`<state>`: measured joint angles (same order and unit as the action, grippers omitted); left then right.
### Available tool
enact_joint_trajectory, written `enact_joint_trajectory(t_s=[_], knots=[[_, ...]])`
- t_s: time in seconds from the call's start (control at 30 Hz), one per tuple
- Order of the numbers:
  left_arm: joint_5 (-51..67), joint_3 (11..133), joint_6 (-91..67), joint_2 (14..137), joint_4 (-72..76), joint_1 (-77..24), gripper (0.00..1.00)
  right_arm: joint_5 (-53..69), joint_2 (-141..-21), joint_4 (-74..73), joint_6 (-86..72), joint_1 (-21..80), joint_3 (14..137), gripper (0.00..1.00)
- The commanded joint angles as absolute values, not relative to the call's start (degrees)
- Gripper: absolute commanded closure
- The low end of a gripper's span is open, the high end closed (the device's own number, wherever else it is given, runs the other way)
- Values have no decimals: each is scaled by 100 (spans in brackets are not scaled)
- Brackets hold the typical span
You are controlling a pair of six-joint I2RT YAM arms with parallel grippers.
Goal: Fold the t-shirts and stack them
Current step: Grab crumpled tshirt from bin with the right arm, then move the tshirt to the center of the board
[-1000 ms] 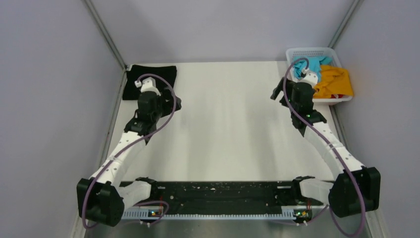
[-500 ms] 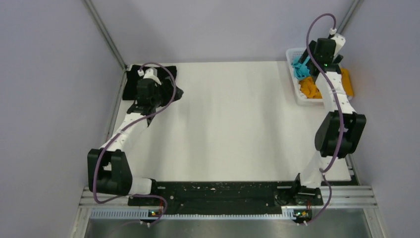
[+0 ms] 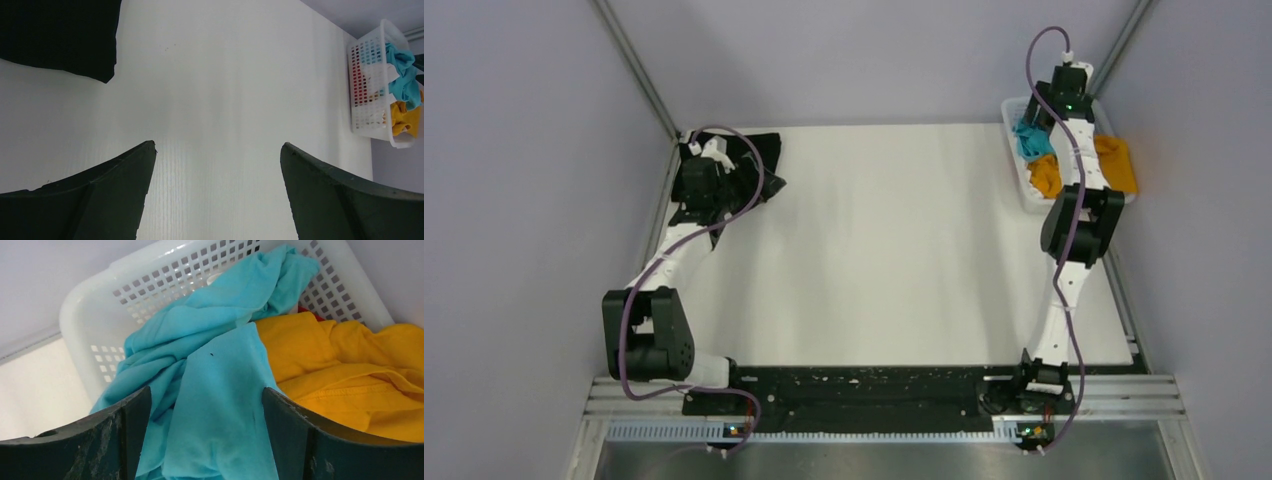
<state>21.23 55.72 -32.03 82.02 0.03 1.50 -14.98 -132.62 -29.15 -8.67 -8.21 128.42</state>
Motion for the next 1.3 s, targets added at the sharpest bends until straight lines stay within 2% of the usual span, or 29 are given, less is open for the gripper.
enact_joint_trajectory(t_s=[0.0,0.1,0.13,0.23,0.3,0.33,0.57,0.77,0.97,1.1,1.27], knots=[[2250,5695,-3200,8101,325,218,1,-1276,-13592,-2935,-645,-932,13296,22],[2258,5648,-3208,8073,344,239,1,-1221,-13795,-2936,-672,-944,13420,33],[2265,5639,-3208,8069,338,246,1,-1182,-13826,-2946,-718,-949,13447,41],[2262,5608,-3208,8022,349,270,1,-892,-13824,-2925,-814,-949,13601,76],[2259,5599,-3208,7995,356,285,1,-789,-13728,-2861,-872,-949,13812,95],[2266,5594,-3204,7970,366,288,1,-761,-13615,-2791,-915,-949,13912,100],[2276,5519,-3242,7816,497,298,1,-56,-12407,-1945,-1429,-949,14050,100],[2256,5367,-3311,7579,674,307,1,1978,-11381,-1098,-2659,-785,13776,100],[2058,5225,-3331,7220,621,305,1,3094,-10740,-1043,-2360,339,13743,100],[1790,5019,-3316,6845,539,303,1,3839,-10431,-217,-2762,950,13287,100],[1331,4750,-3310,6302,240,305,1,4474,-10720,-51,-2980,1667,13892,100]])
